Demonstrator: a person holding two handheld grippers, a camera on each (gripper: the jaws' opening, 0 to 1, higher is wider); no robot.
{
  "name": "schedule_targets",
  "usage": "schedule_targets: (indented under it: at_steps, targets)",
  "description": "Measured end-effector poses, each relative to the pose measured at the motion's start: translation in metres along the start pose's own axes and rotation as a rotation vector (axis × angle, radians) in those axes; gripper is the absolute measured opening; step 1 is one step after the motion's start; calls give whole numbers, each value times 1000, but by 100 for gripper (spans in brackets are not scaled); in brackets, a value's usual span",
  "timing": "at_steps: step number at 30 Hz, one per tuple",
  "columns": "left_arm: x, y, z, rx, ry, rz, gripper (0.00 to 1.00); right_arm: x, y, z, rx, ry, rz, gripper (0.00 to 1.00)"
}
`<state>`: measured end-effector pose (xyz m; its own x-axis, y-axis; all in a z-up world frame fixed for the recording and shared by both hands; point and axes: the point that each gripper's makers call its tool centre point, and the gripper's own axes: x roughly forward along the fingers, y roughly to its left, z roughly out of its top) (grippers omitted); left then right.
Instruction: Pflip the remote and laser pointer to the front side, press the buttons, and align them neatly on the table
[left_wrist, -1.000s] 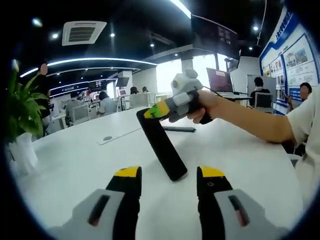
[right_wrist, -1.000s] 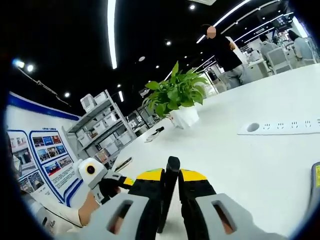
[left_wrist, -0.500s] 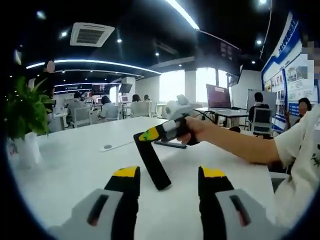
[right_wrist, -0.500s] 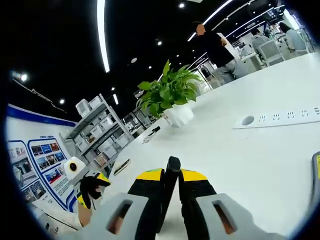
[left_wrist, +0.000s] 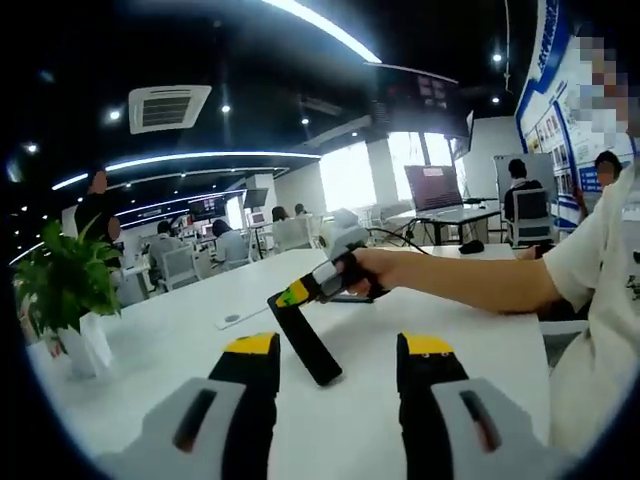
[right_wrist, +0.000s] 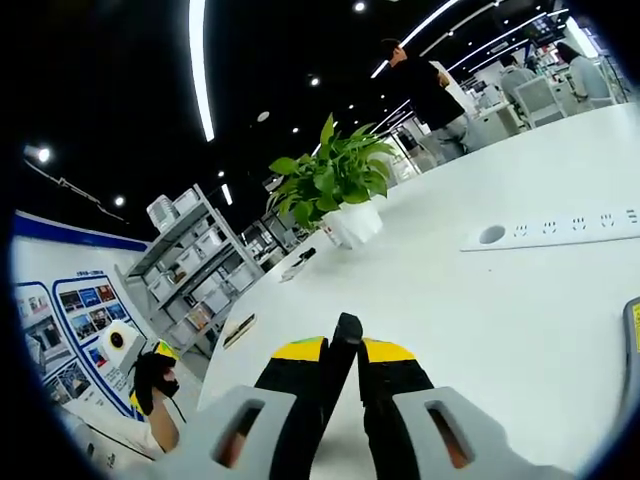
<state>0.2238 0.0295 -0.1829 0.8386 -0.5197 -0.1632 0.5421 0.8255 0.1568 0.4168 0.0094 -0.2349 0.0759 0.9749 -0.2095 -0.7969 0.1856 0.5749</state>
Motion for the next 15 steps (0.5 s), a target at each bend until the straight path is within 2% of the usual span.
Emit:
schedule_targets:
  at_steps: [2, 5, 6, 7, 8, 13, 15]
  targets:
    - [-5, 3, -4, 12, 16, 27, 47, 0, 0, 0, -2, 2, -3, 15]
    - [-13, 5, -6, 6, 9, 54, 47, -2, -2, -2, -23, 19, -25, 16]
    - [-14, 0, -6, -10, -5, 37, 47, -4, -2, -1, -30, 21, -30, 16]
    - [-16, -9, -9, -30, -1, -4, 47, -5, 0, 0, -38, 16, -28, 16]
    - [-17, -13, -12, -41, 6, -14, 48, -5, 0, 1, -40, 15, -25, 16]
    - [-19, -22, -13, 13, 16, -3, 48, -5, 3, -1, -41, 11, -24, 15]
    - [-22, -32, -7, 20, 5, -28, 48, -4, 4, -3, -38, 11, -13, 15]
